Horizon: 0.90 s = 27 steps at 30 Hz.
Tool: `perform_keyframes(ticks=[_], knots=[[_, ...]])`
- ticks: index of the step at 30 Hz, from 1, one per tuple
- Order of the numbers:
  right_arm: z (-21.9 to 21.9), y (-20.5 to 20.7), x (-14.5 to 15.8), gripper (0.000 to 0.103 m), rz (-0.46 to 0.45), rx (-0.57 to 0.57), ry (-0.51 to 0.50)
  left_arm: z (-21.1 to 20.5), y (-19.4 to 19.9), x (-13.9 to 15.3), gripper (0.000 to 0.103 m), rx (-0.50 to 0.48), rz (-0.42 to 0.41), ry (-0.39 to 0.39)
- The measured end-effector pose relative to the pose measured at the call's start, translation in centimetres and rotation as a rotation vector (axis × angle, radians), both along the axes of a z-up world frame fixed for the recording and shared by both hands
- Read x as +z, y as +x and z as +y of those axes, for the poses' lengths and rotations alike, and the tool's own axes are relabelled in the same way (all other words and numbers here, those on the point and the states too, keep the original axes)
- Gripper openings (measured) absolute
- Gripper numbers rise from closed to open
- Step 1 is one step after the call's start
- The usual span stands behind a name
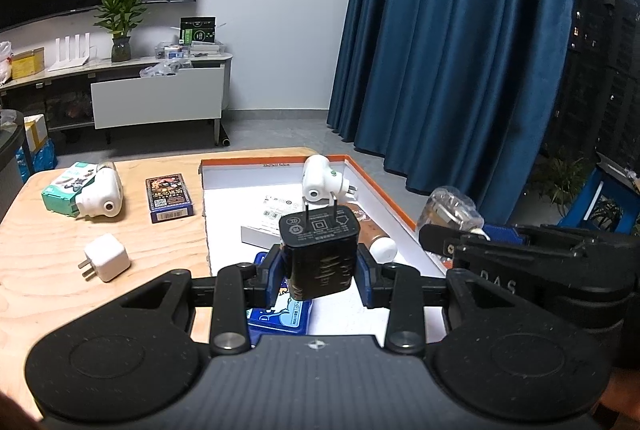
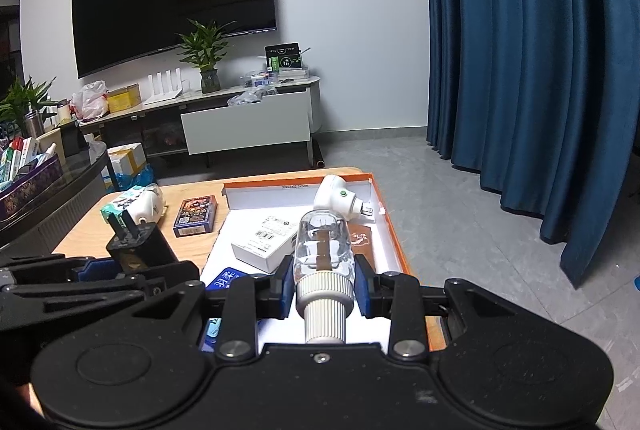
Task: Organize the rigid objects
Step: 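Hold the charger and glass bottle above the white box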
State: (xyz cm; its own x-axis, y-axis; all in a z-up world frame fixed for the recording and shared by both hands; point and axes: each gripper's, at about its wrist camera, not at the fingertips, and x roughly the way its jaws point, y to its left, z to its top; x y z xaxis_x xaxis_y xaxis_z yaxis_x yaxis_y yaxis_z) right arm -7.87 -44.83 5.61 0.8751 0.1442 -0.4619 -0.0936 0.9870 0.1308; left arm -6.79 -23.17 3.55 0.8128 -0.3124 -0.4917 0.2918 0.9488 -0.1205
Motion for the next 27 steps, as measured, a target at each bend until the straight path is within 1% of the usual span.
perform_keyframes(ticks=[13, 27], knots=[[0.3, 2.3, -0.5, 0.037, 0.025, 0.012, -0.013, 0.1, 1.9, -0.6, 0.037, -0.009, 0.03, 0.012], [0.5, 5.7, -1.1, 0.037, 0.073, 0.018, -0.014, -0.1, 4.2, -1.1, 0.037, -0.031, 0.078, 0.0]])
